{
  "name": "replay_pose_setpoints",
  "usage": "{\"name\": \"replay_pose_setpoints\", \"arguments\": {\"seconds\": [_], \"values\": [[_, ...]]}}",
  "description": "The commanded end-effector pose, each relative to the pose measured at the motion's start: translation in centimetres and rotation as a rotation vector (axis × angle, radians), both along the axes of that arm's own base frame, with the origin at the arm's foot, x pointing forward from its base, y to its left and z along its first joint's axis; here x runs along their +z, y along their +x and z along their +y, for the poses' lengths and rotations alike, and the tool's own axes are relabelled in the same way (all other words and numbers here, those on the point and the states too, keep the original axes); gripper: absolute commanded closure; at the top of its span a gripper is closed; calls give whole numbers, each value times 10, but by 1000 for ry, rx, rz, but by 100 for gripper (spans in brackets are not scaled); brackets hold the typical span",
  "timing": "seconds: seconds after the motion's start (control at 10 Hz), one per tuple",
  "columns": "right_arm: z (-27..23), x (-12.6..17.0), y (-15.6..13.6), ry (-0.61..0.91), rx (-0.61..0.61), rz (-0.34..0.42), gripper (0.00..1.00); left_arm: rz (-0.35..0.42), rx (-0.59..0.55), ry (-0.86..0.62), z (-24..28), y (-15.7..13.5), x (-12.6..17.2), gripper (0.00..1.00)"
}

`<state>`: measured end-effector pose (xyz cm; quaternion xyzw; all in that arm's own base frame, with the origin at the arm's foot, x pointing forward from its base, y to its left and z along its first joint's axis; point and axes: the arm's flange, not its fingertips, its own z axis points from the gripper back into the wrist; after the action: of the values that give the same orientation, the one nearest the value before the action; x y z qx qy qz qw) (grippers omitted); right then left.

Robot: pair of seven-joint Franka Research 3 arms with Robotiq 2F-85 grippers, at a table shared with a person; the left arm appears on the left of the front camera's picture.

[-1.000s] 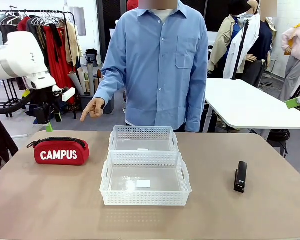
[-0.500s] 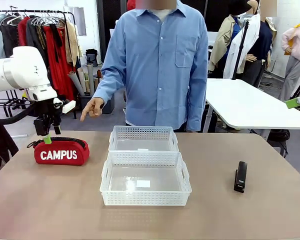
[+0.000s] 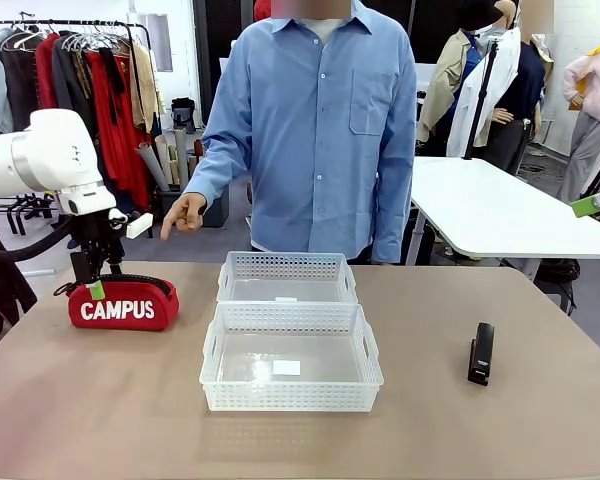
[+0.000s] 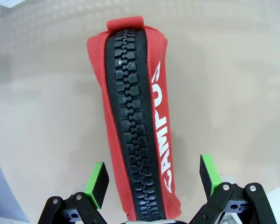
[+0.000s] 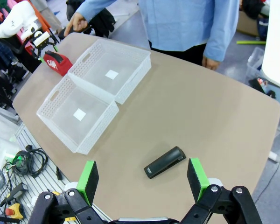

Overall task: Distribute items into two baskets.
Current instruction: Pick up the Pencil pouch that the person points to.

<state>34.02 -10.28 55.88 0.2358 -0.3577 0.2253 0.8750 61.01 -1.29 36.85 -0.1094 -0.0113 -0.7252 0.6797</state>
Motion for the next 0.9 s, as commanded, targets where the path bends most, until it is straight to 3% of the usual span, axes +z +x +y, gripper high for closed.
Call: {"name": "replay_pose_setpoints", "arguments": {"seconds": [0.0, 0.4, 0.5, 0.8], "values": [[0, 1, 1, 21, 16, -16, 0, -11, -15, -46, 1, -3, -11, 0], [0, 1, 1, 21, 16, -16, 0, -39, -5, -55, -3, -6, -17, 0], [0, 1, 1, 21, 16, -16, 0, -38, -1, -49, -4, -6, -19, 11], [0, 1, 1, 21, 16, -16, 0, -41, 18, -32, -7, -7, -20, 66]]}}
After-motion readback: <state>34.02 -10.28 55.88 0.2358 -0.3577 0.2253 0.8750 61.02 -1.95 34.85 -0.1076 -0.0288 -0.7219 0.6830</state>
